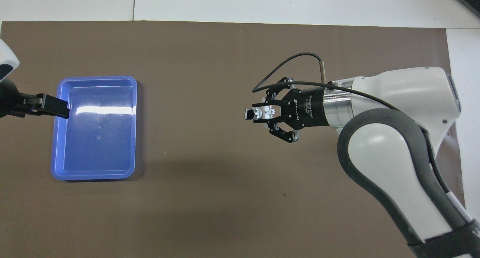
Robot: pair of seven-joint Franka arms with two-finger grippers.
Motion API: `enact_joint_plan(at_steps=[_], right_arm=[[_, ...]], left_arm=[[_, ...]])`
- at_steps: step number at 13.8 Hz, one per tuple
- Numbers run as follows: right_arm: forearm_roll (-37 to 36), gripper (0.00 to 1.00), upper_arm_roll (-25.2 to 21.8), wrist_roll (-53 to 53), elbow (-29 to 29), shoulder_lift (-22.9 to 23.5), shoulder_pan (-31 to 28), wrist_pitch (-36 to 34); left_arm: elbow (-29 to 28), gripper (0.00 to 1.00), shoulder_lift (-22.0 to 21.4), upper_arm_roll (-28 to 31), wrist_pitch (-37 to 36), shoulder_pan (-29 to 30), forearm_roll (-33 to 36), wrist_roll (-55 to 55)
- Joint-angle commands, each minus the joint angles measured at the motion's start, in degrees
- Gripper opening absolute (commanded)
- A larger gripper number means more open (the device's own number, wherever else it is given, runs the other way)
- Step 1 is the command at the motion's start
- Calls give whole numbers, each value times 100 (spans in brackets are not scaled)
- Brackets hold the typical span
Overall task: Turn and place switch with both arms
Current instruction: 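Carry the switch toward the tray while the left gripper reaches toward it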
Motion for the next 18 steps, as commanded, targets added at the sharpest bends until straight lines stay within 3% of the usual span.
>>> enact_joint_plan(at_steps=[1, 4, 6, 9, 15, 18], right_arm=[[228, 0, 29, 1286, 477, 295, 487, 763], [167, 0, 29, 1590, 679, 506, 1015, 1161], [-227, 0, 29, 1886, 1153, 919, 1244, 1197], [-510, 0, 29, 2617, 1699, 1149, 1201, 1040], [-818, 0, 29, 2504, 1604, 1149, 1474, 960], [-844, 0, 38, 2504, 1595, 1131, 1491, 872]], left_arm=[[-133, 100, -196, -13, 55, -60, 76, -14], [-185, 100, -249, -40, 90, -87, 6, 20], [-185, 100, -240, -22, 117, -61, -658, 21], [-203, 100, -240, 22, 204, 10, -1696, 21], [-861, 93, -425, -4, 1143, -104, -3376, 73], [-1063, 84, -407, -22, 1189, -227, -3948, 327]])
